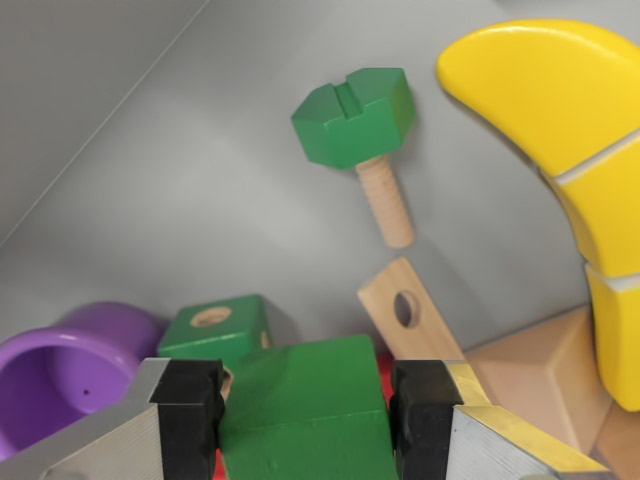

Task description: Pick an object from the bin

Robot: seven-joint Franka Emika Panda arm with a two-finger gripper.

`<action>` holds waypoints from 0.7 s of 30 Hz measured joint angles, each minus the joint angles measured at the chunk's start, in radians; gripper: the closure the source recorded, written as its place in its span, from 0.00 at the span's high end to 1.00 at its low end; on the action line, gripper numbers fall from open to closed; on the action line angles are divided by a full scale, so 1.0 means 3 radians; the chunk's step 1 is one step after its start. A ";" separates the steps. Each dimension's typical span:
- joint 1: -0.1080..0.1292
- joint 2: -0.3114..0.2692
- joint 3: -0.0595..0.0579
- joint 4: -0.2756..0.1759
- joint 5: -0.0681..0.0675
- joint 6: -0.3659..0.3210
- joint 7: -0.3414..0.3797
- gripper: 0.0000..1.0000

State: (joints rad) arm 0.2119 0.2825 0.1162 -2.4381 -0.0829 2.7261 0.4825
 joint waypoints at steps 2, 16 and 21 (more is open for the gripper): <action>-0.0007 -0.0066 0.0011 -0.0005 0.0025 -0.0062 -0.0018 0.00; -0.0009 -0.0544 0.0036 -0.0021 0.0179 -0.0523 -0.0126 0.00; -0.0007 -0.0723 0.0038 -0.0001 0.0223 -0.0724 -0.0160 0.00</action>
State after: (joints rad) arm 0.2099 0.0658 0.1275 -2.4384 -0.0160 2.5090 0.4345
